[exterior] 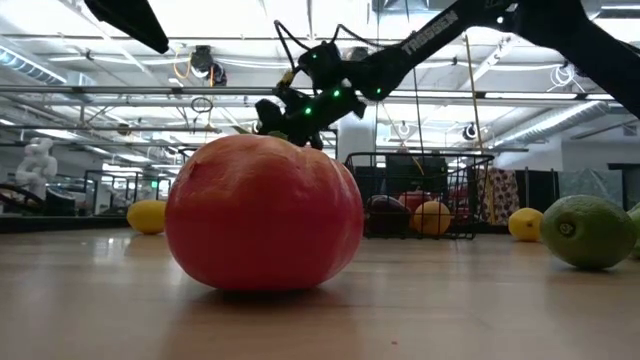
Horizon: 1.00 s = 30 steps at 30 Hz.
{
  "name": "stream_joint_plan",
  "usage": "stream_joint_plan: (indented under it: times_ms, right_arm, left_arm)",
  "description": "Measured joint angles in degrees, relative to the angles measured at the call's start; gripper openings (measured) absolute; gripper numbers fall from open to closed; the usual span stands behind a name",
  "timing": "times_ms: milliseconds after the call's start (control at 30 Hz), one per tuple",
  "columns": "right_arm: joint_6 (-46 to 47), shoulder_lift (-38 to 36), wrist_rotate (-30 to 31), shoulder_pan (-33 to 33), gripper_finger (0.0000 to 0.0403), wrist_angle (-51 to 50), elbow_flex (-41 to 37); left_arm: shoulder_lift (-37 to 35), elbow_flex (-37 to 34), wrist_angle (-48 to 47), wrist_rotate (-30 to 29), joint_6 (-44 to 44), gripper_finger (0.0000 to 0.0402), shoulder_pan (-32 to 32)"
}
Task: Sort produce into baskets
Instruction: Put the orange tomato into the right wire basket
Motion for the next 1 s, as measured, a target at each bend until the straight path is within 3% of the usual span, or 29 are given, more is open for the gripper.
stream_joint_plan:
  times_ms: [200,267,433,567,833,1000]
  right_arm:
    - [-3.18,-12.68,-10.61,3.25,0.0251,-20.96,0.18]
    - [-5.92,-17.94,-10.50,6.00,0.0248,-32.21,0.19]
    - [-4.32,-27.16,-2.22,15.83,0.0237,-53.85,0.09]
    - [1.15,-30.46,7.12,25.28,0.0227,-62.44,0.09]
    - [10.86,-29.38,27.22,42.11,0.0205,-64.50,-0.40]
    - [11.40,-28.35,35.21,48.63,0.0195,-60.62,-8.06]
  left_arm:
    - [0.00,0.00,0.00,0.02,-0.04,0.0145,0.00]
    - [-0.01,0.00,0.00,0.04,-0.07,0.0145,0.00]
    - [-0.02,0.00,0.02,-0.07,-0.10,0.0145,0.00]
    - [0.00,0.00,0.42,-0.84,-1.42,0.0145,0.00]
    - [2.70,0.00,2.18,-1.05,-3.22,0.0145,-0.21]
    - [5.83,0.00,2.96,-2.80,-2.21,0.0145,0.34]
